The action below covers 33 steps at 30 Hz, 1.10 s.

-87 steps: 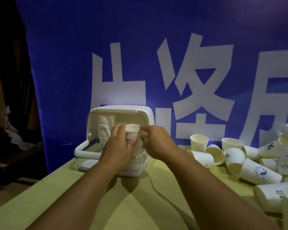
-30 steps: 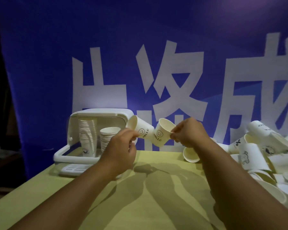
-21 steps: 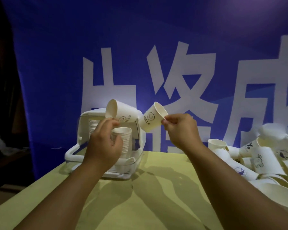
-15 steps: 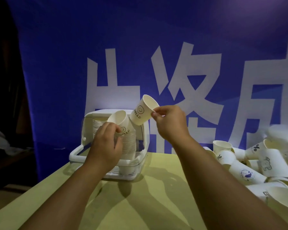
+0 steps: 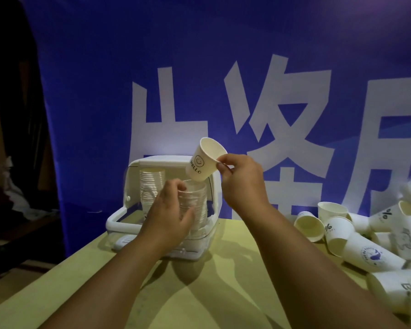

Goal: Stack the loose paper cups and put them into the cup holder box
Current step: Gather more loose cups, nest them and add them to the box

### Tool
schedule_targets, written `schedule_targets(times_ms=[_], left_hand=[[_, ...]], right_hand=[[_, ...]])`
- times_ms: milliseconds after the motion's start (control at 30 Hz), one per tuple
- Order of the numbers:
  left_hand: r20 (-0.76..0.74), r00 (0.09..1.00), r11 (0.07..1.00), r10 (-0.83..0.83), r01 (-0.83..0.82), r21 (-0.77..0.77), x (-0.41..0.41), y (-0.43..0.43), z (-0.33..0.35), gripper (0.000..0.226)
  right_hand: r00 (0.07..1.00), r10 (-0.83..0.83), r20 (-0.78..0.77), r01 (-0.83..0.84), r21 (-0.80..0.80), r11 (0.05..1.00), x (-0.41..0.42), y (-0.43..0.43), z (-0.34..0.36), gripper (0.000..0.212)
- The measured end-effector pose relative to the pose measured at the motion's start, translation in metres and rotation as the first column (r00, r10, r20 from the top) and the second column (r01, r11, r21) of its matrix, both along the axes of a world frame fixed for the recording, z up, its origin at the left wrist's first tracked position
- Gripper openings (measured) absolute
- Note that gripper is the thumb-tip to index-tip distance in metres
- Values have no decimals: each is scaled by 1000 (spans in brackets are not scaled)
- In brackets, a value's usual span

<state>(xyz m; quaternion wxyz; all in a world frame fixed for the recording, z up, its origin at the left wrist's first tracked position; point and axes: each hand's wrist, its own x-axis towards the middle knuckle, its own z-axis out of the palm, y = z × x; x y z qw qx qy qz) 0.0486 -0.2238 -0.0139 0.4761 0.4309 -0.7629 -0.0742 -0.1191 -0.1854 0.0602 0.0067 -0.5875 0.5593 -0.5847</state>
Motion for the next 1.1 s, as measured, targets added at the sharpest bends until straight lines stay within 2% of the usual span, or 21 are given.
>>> schedule_targets(times_ms=[67, 167, 267, 533, 667, 800, 967, 1100], left_hand=[[-31, 999, 999, 26, -27, -40, -1, 1, -1, 67], [-49, 998, 997, 45, -48, -55, -2, -1, -3, 77], [-49, 997, 997, 62, -64, -47, -3, -2, -5, 81], [-86, 994, 997, 74, -76, -13, -3, -6, -7, 106], [-84, 993, 997, 81, -81, 1, -3, -7, -8, 109], [-62, 994, 996, 87, -86, 22, -1, -10, -11, 97], [-38, 991, 990, 127, -125, 59, 4, -13, -10, 86], [-74, 994, 987, 81, -70, 144, 7, -12, -8, 72]], right_hand=[[993, 0, -122, 3, 25, 1000, 1, 0, 1, 20], [925, -30, -380, 73, 99, 992, 3, 1, 7, 19], [885, -27, -465, 96, 125, 988, 3, 3, 8, 19], [870, 49, -490, 68, 219, 973, 8, -5, 1, 21], [900, 83, -429, -2, 185, 983, 12, -11, -11, 42], [879, 171, -445, -33, 301, 953, 17, -15, -27, 44], [879, 247, -408, -87, 371, 925, 17, -15, -34, 66], [926, 240, -290, -122, 374, 920, 24, -18, -40, 75]])
